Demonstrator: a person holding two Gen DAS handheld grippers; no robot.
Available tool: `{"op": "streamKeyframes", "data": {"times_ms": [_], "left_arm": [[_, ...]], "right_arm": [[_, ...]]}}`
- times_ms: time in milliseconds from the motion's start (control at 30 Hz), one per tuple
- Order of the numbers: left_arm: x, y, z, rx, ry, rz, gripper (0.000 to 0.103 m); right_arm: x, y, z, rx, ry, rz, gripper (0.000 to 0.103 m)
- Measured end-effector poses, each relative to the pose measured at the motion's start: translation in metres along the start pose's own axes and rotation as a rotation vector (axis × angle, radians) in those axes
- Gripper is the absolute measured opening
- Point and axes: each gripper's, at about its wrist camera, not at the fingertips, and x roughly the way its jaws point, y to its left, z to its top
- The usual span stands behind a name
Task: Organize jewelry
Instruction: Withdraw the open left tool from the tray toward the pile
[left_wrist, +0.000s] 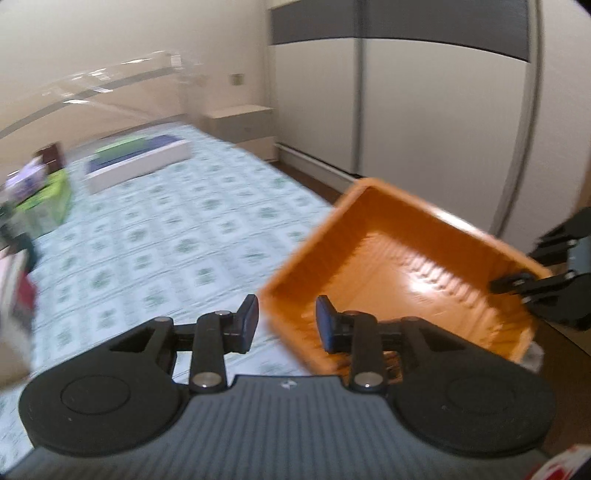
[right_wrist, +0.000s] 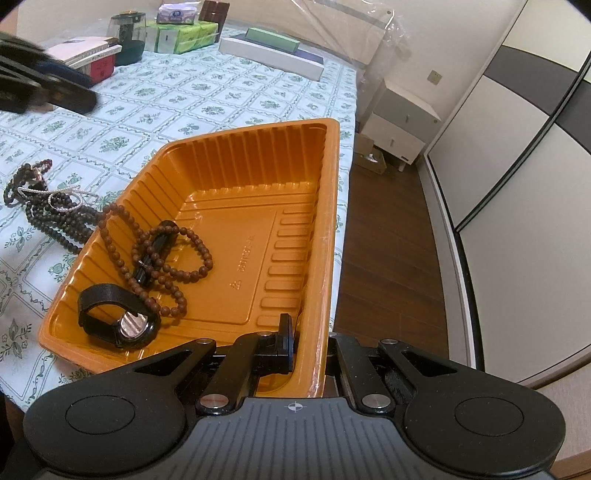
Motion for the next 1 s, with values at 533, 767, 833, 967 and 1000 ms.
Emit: {"op": "streamKeyframes", "data": {"times_ms": [533, 767, 833, 967, 1000], "left_arm": [[-0.026, 0.067, -0.116, -0.089, 0.068, 0.220, 0.044], [0.004, 0.034, -0.139, 0.179, 0.138, 0.256, 0.033], [0.010, 0.029, -0.140, 0.225, 0.151, 0.247, 0.026], [0.018, 0.023, -0.140, 0.306, 0.160, 0.257, 0.019], [0.020, 0.022, -0.139, 0.324, 0.159, 0.258, 0.019]], "right_arm": [[0.000, -0.001, -0.001, -0.003, 0.003, -0.004, 0.003], [0.000, -0.001, -0.002, -0.003, 0.003, -0.005, 0.003], [0.000, -0.001, -0.002, -0.002, 0.004, -0.005, 0.003], [0.000, -0.001, -0.002, -0.002, 0.004, -0.004, 0.003], [0.000, -0.001, -0.002, -0.002, 0.004, -0.004, 0.003]]}}
